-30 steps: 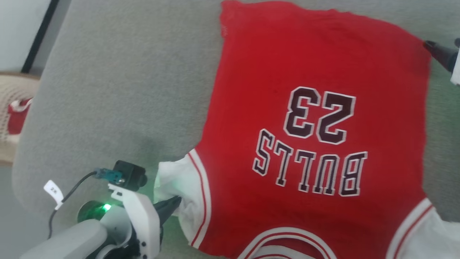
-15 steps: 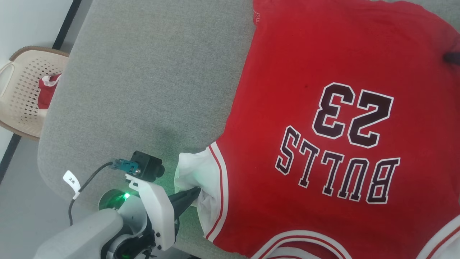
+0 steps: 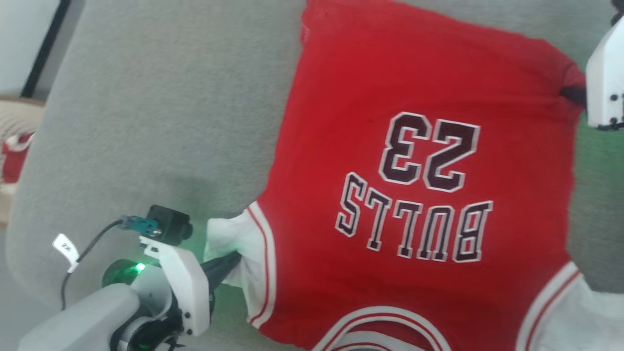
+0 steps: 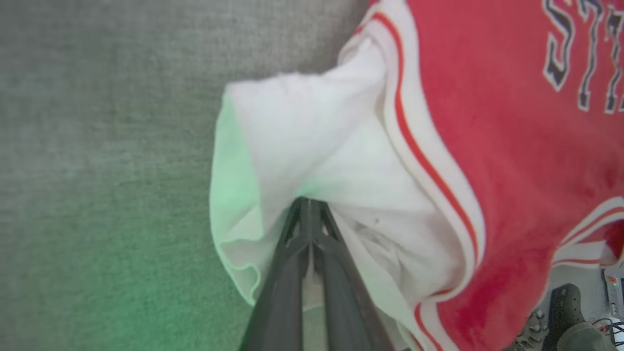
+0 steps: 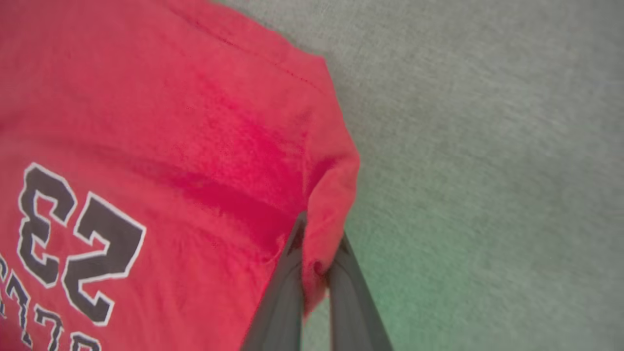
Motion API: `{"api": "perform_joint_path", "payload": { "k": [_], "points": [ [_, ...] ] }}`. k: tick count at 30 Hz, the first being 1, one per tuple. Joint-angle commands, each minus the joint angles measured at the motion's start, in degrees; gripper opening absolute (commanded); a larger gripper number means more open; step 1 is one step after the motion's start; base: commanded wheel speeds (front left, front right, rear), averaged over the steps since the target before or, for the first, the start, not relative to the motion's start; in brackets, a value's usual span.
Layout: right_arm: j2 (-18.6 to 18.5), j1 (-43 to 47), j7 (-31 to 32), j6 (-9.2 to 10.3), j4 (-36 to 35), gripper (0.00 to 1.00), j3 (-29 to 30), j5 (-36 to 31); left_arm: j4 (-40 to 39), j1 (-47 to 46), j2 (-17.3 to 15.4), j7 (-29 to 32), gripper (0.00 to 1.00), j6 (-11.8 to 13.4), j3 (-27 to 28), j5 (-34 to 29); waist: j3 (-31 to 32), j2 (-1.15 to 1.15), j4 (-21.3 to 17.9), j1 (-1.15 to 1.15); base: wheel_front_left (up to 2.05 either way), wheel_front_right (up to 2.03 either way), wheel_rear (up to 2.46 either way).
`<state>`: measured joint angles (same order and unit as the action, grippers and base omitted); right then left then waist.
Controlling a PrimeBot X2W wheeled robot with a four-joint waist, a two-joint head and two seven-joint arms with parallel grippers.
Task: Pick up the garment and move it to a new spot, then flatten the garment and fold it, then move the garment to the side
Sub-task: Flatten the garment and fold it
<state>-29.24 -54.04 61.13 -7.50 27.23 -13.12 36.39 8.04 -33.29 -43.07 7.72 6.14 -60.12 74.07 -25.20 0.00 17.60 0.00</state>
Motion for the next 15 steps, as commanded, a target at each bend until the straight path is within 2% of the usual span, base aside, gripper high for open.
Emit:
{"api": "perform_joint_path", "payload": {
  "k": [1,9,15],
  "points": [
    [-0.2,2.0,0.7,0.02,-2.5,0.00,-0.7,1.3,0.9,-0.4,0.1,-0.6,0.00,1.7,0.9,-0.1,1.9,0.00,-3.1,0.00,0.00,0.00,0.00],
    [-2.1,11.3,4.1,0.05,-15.3,0.00,-0.1,7.2,-1.7,0.9,-3.5,-0.7,0.00,3.2,1.6,-0.2,4.5,0.00,-9.2,0.00,0.00,0.00,0.00],
    [-0.2,23.1,7.0,0.05,-27.1,0.00,5.3,8.5,-4.2,1.9,-6.2,-0.5,0.00,4.5,2.1,0.4,5.8,0.00,-14.0,0.00,0.00,0.00,0.00]
  ]
}}
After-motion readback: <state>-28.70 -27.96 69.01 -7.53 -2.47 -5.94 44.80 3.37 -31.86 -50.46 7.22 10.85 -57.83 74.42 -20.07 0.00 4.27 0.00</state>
